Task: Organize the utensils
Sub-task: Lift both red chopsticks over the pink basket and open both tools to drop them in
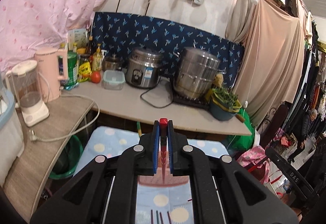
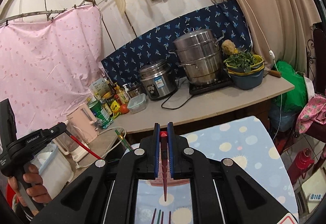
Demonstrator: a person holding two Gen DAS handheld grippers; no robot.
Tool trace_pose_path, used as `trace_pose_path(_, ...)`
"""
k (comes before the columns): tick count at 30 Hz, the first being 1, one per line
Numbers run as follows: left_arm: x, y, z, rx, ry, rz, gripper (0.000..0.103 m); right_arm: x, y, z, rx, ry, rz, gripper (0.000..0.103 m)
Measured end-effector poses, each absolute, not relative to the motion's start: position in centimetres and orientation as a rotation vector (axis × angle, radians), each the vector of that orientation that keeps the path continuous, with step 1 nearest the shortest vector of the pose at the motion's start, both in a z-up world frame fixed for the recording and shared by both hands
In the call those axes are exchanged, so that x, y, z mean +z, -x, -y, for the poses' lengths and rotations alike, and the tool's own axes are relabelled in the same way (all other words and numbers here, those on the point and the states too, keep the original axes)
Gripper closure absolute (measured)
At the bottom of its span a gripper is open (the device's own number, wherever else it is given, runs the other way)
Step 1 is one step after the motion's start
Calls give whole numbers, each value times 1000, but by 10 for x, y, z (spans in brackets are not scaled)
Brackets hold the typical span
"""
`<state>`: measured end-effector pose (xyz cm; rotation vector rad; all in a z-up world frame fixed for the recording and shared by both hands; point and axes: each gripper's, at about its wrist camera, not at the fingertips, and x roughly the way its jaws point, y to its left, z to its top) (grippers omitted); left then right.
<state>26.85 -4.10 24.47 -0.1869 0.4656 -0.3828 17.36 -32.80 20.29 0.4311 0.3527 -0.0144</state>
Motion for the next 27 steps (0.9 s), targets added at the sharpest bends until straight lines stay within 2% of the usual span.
trace_pose_path(7,270,-298,53,-372,185,-410,96,229,-215,341,-51,-426,-294,96)
trace_pose_path(13,264,-325,62,-362,185,-429,96,231,-249,345,-51,-436,-303,96)
trace_pose_path(27,203,-362,88,-376,153,-545,96,165,-298,328,-41,-420,-448,96)
